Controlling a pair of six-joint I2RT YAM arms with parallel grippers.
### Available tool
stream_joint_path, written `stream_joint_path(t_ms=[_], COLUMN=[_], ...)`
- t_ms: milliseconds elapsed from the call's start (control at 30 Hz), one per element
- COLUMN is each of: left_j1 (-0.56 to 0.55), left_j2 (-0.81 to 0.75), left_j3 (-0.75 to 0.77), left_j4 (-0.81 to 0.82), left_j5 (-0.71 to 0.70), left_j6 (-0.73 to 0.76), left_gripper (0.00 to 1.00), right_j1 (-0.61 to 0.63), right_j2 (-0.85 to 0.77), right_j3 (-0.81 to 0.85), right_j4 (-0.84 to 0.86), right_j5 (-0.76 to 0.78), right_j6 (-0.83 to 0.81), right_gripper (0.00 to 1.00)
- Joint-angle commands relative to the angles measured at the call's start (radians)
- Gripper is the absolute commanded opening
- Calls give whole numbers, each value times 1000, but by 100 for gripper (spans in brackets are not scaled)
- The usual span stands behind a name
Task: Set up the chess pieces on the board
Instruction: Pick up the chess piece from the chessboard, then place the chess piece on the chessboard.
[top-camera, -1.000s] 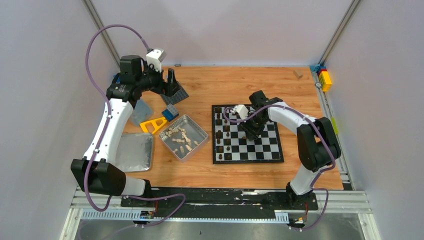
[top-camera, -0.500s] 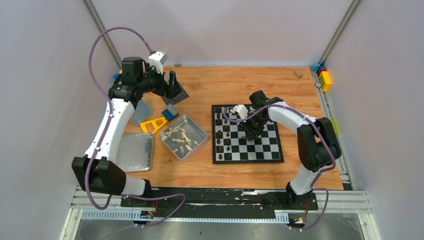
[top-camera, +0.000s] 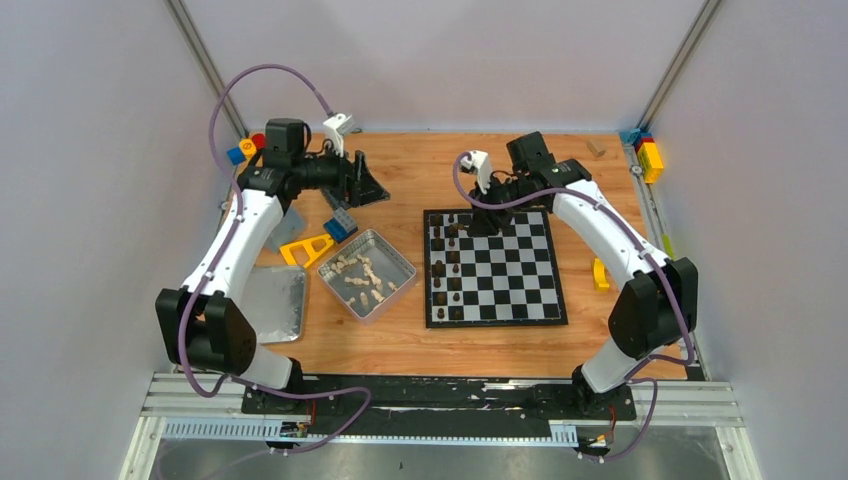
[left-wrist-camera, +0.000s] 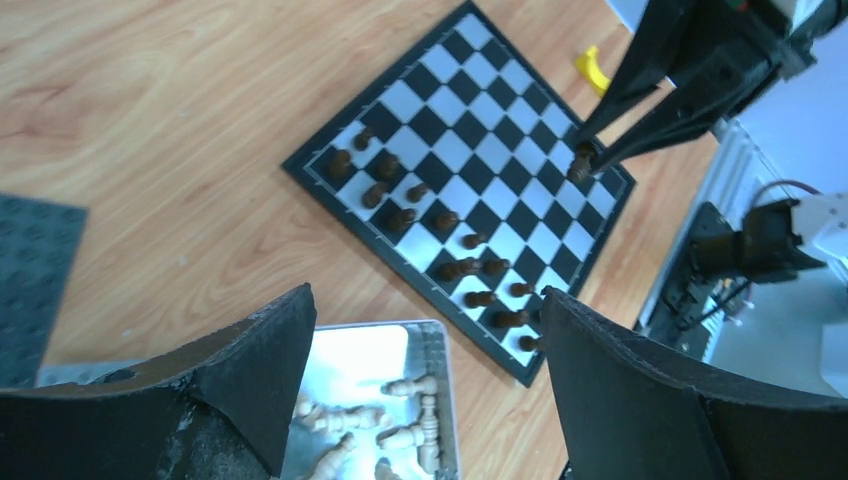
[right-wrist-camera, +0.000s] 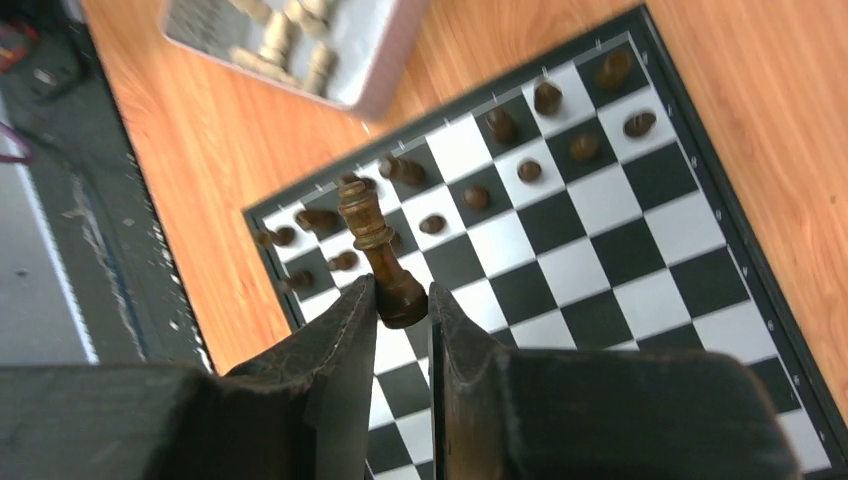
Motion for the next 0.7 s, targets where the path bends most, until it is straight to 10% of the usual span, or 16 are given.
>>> stream_joint_path(t_ms=[0,667], left_j1=[-88,-306], left_j2=[5,205], left_j3=[12,149], left_j4=[55,111], left_j5=[84,159], left_j6=[-32,-219], left_gripper=[88,57], right_j1=[7,12], right_j2=[-29,-32], right_j3=[81,94], right_j4=[38,88], right_j5=[-165,-228], right_j6=[94,189], right_gripper=[4,3])
